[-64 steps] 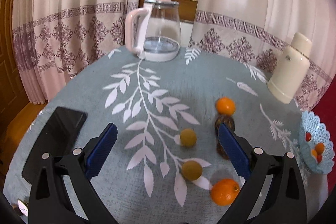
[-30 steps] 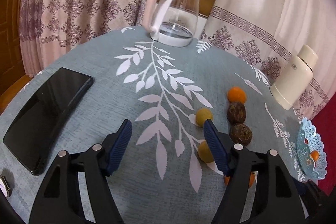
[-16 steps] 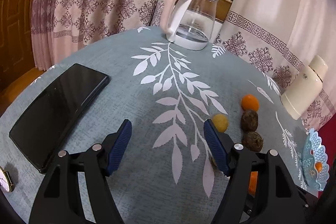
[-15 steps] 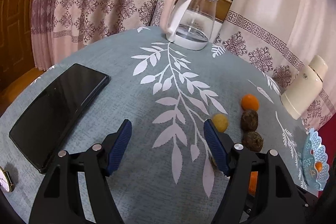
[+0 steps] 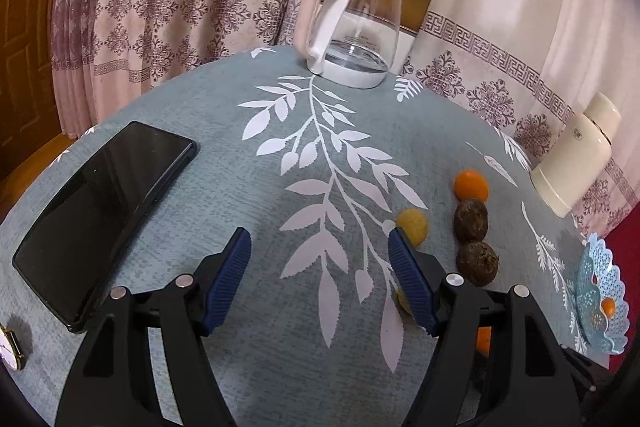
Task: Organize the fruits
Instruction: 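Grasp an orange with the right gripper while the left gripper grasps a yellow-green fruit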
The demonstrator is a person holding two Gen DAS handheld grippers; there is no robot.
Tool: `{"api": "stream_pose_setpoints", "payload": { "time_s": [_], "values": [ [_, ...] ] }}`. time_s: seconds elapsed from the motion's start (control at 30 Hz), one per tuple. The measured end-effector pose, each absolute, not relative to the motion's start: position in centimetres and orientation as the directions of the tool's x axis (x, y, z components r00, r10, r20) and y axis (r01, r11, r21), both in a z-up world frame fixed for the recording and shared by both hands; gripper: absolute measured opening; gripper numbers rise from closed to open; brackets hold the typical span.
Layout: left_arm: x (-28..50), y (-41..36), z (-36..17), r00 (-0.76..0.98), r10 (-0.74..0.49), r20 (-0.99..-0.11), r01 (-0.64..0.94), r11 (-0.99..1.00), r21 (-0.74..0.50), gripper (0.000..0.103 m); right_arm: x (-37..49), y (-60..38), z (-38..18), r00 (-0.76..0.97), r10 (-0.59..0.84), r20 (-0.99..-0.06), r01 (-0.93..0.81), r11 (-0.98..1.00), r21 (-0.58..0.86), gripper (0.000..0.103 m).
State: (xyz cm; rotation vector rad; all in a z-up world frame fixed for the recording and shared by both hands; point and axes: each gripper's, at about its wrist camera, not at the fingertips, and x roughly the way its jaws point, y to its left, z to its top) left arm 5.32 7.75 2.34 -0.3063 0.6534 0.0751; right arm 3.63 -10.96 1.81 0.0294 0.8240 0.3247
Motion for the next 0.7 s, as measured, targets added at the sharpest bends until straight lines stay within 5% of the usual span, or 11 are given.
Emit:
{"api": "stream_pose_setpoints", "payload": {
  "time_s": [0.5, 0.7],
  "values": [
    [5.7, 2.2, 2.0, 0.741, -0.18, -0.647, 0.116, 0.983, -0.141, 0.072, 2.9, -15.8, 1.3, 0.671, 0.23, -0.705, -0.127, 0.972, 0.197, 0.039],
    [6.8, 1.8, 0.9, 0.68, -0.196, -0.706, 0.133, 0.981, -0.144, 0.046, 2.8, -15.7, 1.3, 0.671, 0.237, -0.702, -0.132, 0.97, 0.202, 0.039]
  ]
}}
